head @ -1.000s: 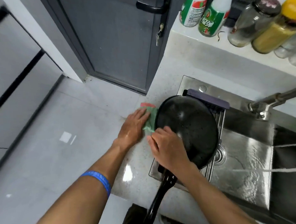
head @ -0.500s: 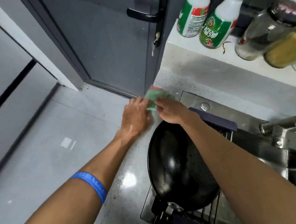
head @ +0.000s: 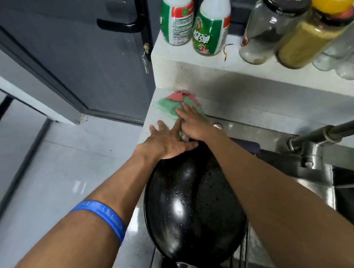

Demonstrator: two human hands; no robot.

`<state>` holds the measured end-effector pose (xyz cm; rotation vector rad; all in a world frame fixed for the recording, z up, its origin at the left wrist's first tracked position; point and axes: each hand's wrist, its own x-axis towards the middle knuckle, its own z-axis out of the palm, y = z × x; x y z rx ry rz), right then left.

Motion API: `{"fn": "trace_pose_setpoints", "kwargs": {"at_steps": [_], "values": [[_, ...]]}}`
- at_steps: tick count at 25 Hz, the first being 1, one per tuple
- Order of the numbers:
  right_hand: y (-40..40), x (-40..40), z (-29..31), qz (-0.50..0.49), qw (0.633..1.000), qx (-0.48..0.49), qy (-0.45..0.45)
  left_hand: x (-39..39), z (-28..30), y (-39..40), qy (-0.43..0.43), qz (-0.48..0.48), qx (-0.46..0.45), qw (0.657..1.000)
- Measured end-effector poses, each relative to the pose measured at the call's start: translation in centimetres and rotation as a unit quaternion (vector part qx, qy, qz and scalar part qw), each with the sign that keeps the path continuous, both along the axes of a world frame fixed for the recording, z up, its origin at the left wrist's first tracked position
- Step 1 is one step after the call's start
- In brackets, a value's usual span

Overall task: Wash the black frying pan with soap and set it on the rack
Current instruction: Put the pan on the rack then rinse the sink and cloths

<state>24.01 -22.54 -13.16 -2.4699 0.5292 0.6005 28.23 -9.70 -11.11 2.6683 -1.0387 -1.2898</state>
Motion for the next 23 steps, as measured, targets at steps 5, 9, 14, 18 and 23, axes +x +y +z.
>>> {"fn": "trace_pose_setpoints", "kwargs": {"at_steps": [5,9,14,18,23], "values": [[-3.9,-5.8,-0.6,-0.128,0.991,-0.014,0.019,0.6,0.7,0.8,0.012,0.035,0.002,0.999],[-6.5,-11.8,0.0,-0.189,0.979,-0.042,0.070,-0.2,0.6,0.2,-0.018,0.041,0.009,0.999],[-6.8,-11.4,-1.1,-0.146,0.983,-0.110,-0.005,-0.6,1.1,-4.9,-0.118,-0.032,-0.137,0.983],[-8.3,-14.5,-2.2,-0.181,0.977,-0.113,-0.022,-1.3,0.0,-8.2,-0.124,-0.128,-0.134,0.975],[-6.3,-16.2,-1.6,-0.327,0.927,-0.186,0.001,-1.7,-1.4,-7.7,-0.131,-0.113,-0.159,0.972]]}}
